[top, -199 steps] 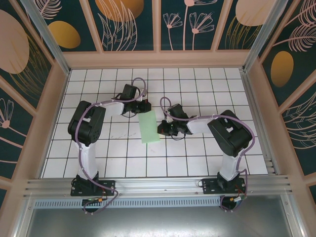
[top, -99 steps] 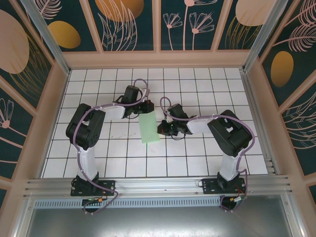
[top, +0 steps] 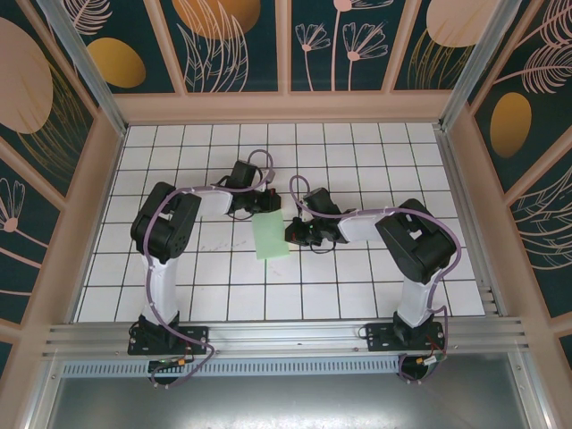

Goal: Fold a paper plane with a square sheet of paper (pick it up from the middle)

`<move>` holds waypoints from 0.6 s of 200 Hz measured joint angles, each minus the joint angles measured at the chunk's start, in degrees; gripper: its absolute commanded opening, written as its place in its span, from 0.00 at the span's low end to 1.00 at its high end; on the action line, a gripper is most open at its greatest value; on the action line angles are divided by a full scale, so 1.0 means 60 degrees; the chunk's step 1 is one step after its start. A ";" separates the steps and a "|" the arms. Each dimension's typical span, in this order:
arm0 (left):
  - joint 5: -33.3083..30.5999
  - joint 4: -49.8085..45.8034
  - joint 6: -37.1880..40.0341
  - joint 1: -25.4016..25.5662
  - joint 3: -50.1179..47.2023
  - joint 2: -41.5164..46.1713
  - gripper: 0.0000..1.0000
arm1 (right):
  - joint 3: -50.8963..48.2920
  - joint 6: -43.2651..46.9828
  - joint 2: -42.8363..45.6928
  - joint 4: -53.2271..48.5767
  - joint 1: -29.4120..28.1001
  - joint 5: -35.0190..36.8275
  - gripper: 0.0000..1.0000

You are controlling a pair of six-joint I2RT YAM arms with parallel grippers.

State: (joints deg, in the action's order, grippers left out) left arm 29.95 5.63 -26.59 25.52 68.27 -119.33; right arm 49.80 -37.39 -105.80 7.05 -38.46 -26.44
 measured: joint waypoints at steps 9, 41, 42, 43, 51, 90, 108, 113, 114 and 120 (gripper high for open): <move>-0.0117 -0.0091 0.0000 0.0004 0.0095 -0.0029 0.00 | 0.0004 0.0000 -0.0004 -0.0007 0.0000 0.0004 0.00; -0.0554 -0.0678 -0.0080 0.0033 0.0714 -0.0288 0.00 | 0.0011 0.0000 -0.0015 -0.0025 0.0000 0.0004 0.00; -0.0565 -0.0696 -0.0076 0.0036 0.0729 -0.0295 0.00 | 0.0011 0.0000 -0.0015 -0.0025 0.0000 0.0004 0.00; -0.0583 -0.0732 -0.0080 0.0044 0.0765 -0.0313 0.00 | 0.0011 0.0000 -0.0018 -0.0025 0.0000 0.0004 0.00; -0.0608 -0.0903 -0.0106 0.0073 0.0933 -0.0386 0.00 | 0.0011 0.0000 -0.0018 -0.0025 0.0000 0.0004 0.00; -0.0663 -0.1730 -0.0113 0.0131 0.1657 -0.0674 0.00 | 0.0007 -0.0004 -0.0018 -0.0022 0.0000 0.0004 0.00; -0.0772 -0.2208 -0.0106 0.0157 0.2091 -0.0834 0.00 | 0.0004 -0.0004 -0.0018 -0.0022 -0.0004 0.0004 0.00; -0.0827 -0.2280 -0.0102 0.0164 0.2193 -0.0878 0.00 | 0.0004 -0.0004 -0.0018 -0.0022 -0.0007 0.0007 0.00; -0.0831 -0.2291 -0.0102 0.0164 0.2208 -0.0885 0.00 | 0.0004 -0.0004 -0.0018 -0.0022 -0.0007 0.0007 0.00; -0.0885 -0.2368 -0.0095 0.0175 0.2331 -0.0947 0.00 | 0.0004 -0.0007 -0.0018 -0.0018 -0.0011 0.0007 0.00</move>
State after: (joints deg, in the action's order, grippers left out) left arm 24.64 -8.58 -27.16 26.57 82.26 -125.01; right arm 49.82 -37.43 -105.91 6.94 -38.52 -26.39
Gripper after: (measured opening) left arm 0.061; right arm 0.065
